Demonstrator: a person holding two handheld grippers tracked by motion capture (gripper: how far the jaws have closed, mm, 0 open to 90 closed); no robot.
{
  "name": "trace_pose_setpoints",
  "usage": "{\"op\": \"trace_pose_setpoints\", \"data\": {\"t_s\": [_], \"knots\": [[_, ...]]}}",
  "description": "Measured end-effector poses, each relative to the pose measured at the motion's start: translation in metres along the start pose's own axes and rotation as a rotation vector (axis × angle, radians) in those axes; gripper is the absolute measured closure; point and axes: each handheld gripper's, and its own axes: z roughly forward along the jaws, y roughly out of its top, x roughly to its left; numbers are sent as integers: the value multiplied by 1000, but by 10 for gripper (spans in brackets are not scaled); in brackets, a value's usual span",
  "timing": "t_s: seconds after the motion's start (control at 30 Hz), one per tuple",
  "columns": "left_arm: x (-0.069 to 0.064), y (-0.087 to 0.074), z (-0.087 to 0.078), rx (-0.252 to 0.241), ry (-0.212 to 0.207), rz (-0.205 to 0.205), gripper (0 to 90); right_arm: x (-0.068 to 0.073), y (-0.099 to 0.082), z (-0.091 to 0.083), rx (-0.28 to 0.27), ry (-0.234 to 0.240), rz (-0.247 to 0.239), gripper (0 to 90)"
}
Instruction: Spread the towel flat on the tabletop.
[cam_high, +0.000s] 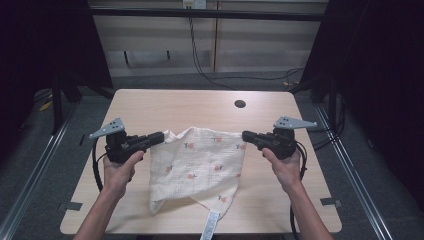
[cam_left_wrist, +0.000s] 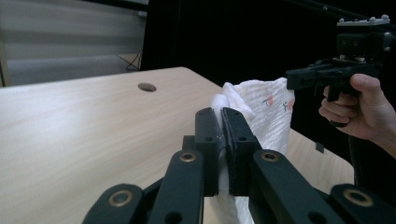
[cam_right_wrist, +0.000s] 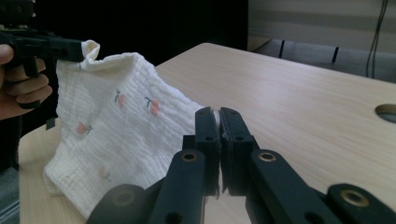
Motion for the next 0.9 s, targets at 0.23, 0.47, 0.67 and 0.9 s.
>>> {"op": "trace_pose_setpoints", "data": {"t_s": [0.23,0.47,0.67,0.9], "knots": [[-8,12,9,-23,-34,14,861,-1,21,-25,-45,-36,-18,874],[-27,21,4,-56,-42,51,861,10,36,-57,-73,-49,-48,875],[-50,33,-8,-68,-59,105,861,32,43,-87,-124,-90,-72,876],[-68,42,-15,-70,-92,117,860,46,49,-108,-164,-114,-62,876]]}}
